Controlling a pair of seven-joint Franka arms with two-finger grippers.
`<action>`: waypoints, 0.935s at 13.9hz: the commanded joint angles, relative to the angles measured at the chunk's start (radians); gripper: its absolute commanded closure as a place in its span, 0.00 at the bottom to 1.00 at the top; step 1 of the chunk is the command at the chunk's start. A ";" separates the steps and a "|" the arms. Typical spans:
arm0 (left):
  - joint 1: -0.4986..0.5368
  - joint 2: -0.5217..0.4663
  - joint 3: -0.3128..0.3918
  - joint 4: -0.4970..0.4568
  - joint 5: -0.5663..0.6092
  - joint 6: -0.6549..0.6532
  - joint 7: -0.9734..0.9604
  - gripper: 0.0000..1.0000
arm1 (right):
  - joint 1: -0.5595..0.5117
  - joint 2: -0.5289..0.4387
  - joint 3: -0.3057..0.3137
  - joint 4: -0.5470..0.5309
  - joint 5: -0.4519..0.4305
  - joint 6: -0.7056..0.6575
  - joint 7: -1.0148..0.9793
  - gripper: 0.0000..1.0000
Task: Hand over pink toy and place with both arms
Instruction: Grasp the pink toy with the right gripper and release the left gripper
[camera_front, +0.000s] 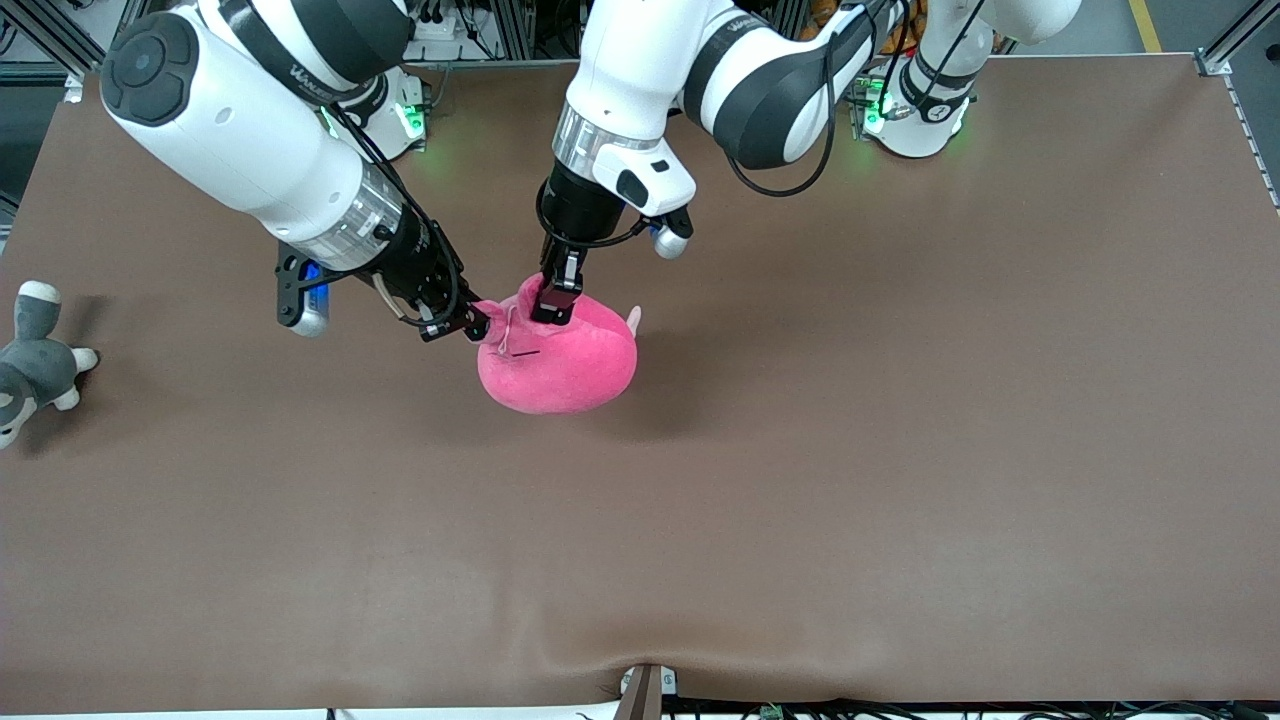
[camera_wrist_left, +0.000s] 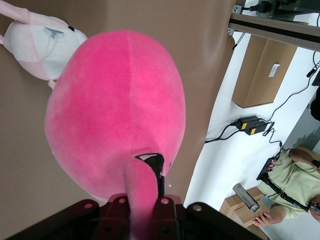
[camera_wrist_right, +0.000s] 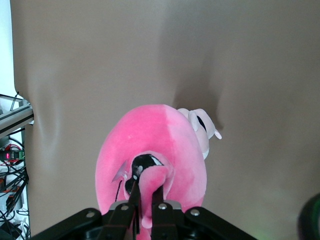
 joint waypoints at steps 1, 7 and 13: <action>-0.010 0.009 0.013 0.029 0.021 0.004 -0.027 1.00 | 0.001 0.009 0.000 0.025 -0.020 -0.005 0.024 1.00; 0.005 -0.022 0.048 0.021 0.056 -0.008 -0.010 0.00 | -0.057 0.001 -0.005 0.029 -0.013 -0.026 0.014 1.00; 0.128 -0.079 0.051 0.001 0.043 -0.171 0.335 0.00 | -0.244 0.006 -0.005 0.025 -0.007 -0.148 -0.177 1.00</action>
